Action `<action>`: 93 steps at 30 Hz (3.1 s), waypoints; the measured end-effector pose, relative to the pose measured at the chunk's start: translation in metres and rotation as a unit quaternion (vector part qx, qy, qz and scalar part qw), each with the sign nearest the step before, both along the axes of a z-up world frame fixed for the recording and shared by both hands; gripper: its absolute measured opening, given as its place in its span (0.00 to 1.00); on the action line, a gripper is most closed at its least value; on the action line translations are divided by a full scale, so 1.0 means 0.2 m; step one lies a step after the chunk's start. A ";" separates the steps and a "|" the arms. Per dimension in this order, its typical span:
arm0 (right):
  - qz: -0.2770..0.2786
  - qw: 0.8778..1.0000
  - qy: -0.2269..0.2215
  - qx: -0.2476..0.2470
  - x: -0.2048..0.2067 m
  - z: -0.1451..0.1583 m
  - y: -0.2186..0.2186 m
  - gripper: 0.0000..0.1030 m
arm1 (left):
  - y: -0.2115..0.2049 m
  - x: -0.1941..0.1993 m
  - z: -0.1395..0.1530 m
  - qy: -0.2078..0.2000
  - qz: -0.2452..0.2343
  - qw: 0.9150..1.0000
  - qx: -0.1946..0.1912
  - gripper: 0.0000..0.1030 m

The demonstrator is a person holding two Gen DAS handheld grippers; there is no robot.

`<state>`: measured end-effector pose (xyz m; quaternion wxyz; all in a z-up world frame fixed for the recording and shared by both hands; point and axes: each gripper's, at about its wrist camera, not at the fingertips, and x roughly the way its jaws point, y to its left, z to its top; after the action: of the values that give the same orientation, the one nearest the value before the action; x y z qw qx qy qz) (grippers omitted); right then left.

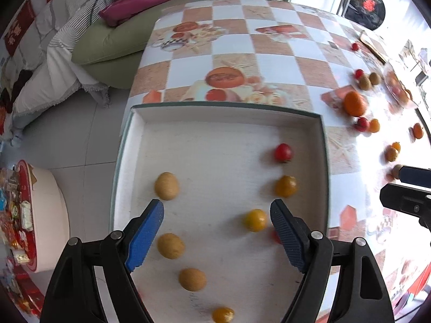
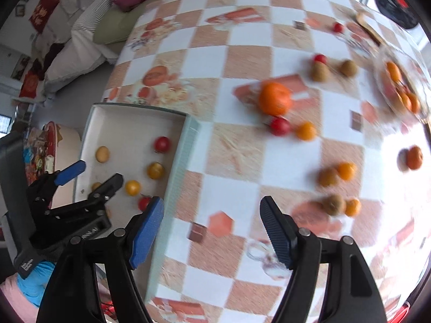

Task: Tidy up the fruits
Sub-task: 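Move both open tools back over the remaining tomatoes on the table, then grasp a yellow cherry tomato with the right tool while the left tool grasps a red cherry tomato, then carry both tomatoes into the white tray and open both tools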

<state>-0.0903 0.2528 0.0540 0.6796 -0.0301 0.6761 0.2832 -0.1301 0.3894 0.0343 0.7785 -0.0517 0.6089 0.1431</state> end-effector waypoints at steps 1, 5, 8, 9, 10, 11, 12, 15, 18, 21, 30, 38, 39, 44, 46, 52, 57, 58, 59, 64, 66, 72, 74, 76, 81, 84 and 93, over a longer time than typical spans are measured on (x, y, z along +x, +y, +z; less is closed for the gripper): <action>-0.005 1.000 0.000 -0.001 0.01 0.00 -0.04 0.75 | -0.03 0.01 0.01 0.000 -0.004 1.000 0.001 0.80; -0.020 1.000 -0.002 -0.004 0.03 0.00 -0.17 0.77 | -0.09 0.03 0.05 0.001 -0.015 1.000 0.002 0.80; -0.033 0.999 -0.004 -0.006 0.06 0.00 -0.26 0.77 | -0.15 0.06 0.07 -0.001 -0.025 1.000 0.004 0.80; -0.036 0.999 -0.003 -0.006 0.06 0.01 -0.28 0.78 | -0.17 0.07 0.08 -0.001 -0.028 1.000 0.005 0.80; -0.041 0.999 -0.002 -0.005 0.07 0.01 -0.31 0.79 | -0.19 0.08 0.09 -0.001 -0.033 0.999 0.007 0.80; -0.048 0.999 -0.001 -0.005 0.08 0.00 -0.34 0.79 | -0.21 0.09 0.09 -0.001 -0.036 0.999 0.007 0.80; -0.053 0.999 0.000 -0.005 0.08 0.00 -0.36 0.79 | -0.22 0.10 0.10 -0.001 -0.040 0.999 0.007 0.80; -0.065 0.998 0.002 -0.009 0.09 -0.01 -0.43 0.82 | -0.28 0.13 0.11 -0.002 -0.049 0.999 0.008 0.80; -0.075 0.997 0.000 -0.015 0.09 -0.02 -0.51 0.83 | -0.34 0.17 0.14 -0.008 -0.058 0.998 0.004 0.80; -0.084 0.996 0.000 -0.024 0.09 -0.04 -0.58 0.83 | -0.41 0.20 0.17 -0.015 -0.071 0.997 0.001 0.80; -0.103 0.993 0.013 -0.059 0.08 -0.17 -0.78 0.83 | -0.62 0.35 0.11 -0.013 -0.096 0.995 -0.019 0.80; -0.071 0.994 -0.005 -0.078 0.07 -0.25 -0.80 0.82 | -0.72 0.49 -0.05 -0.001 -0.087 0.996 -0.030 0.79; -0.066 0.995 -0.008 -0.079 0.07 -0.25 -0.79 0.78 | -0.72 0.51 -0.07 -0.001 -0.082 0.996 -0.031 0.79; -0.036 0.996 -0.025 -0.079 0.08 -0.29 -0.76 0.68 | -0.71 0.60 -0.17 0.009 -0.063 0.997 -0.038 0.68; -0.026 0.996 -0.031 -0.079 0.09 -0.30 -0.73 0.64 | -0.71 0.62 -0.20 0.009 -0.059 0.998 -0.038 0.68; -0.007 0.995 -0.059 -0.078 0.15 -0.30 -0.64 0.61 | -0.71 0.66 -0.24 0.009 -0.051 0.998 -0.043 0.57; 0.002 0.994 -0.070 -0.078 0.21 -0.30 -0.57 0.42 | -0.70 0.69 -0.24 0.006 -0.044 0.998 -0.046 0.50; 0.003 0.994 -0.072 -0.079 0.22 -0.30 -0.56 0.35 | -0.71 0.70 -0.23 0.006 -0.045 0.998 -0.045 0.45; 0.003 0.995 -0.070 -0.076 0.23 -0.30 -0.55 0.32 | -0.72 0.72 -0.23 0.006 -0.046 0.998 -0.044 0.43; -0.010 0.996 -0.065 -0.064 0.26 -0.29 -0.55 0.22 | -0.74 0.73 -0.20 0.002 -0.049 0.998 -0.043 0.22; -0.022 0.997 -0.057 -0.054 0.24 -0.28 -0.57 0.22 | -0.74 0.72 -0.18 -0.003 -0.051 0.997 -0.050 0.22; -0.032 0.997 -0.050 -0.040 0.19 -0.23 -0.66 0.22 | -0.70 0.63 -0.07 -0.020 -0.058 0.996 -0.058 0.22; -0.037 0.998 -0.044 -0.035 0.18 -0.22 -0.69 0.22 | -0.71 0.59 -0.03 -0.023 -0.057 0.996 -0.060 0.22; -0.043 0.998 -0.038 -0.031 0.16 -0.19 -0.73 0.22 | -0.70 0.53 0.00 -0.027 -0.056 0.996 -0.064 0.22; -0.046 0.998 -0.035 -0.027 0.10 -0.13 -0.76 0.22 | -0.66 0.38 0.11 -0.042 -0.053 0.995 -0.072 0.22; -0.042 0.998 -0.036 -0.028 0.07 -0.09 -0.77 0.22 | -0.64 0.30 0.16 -0.046 -0.051 0.995 -0.076 0.22; -0.018 0.999 -0.042 -0.021 0.00 0.04 -0.64 0.22 | -0.51 0.06 0.29 -0.061 -0.024 0.995 -0.077 0.22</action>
<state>-0.0901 0.1256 0.0612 0.7113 -0.0441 0.6535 0.2552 -0.1178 0.2865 0.0927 0.8113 -0.1061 0.5702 0.0737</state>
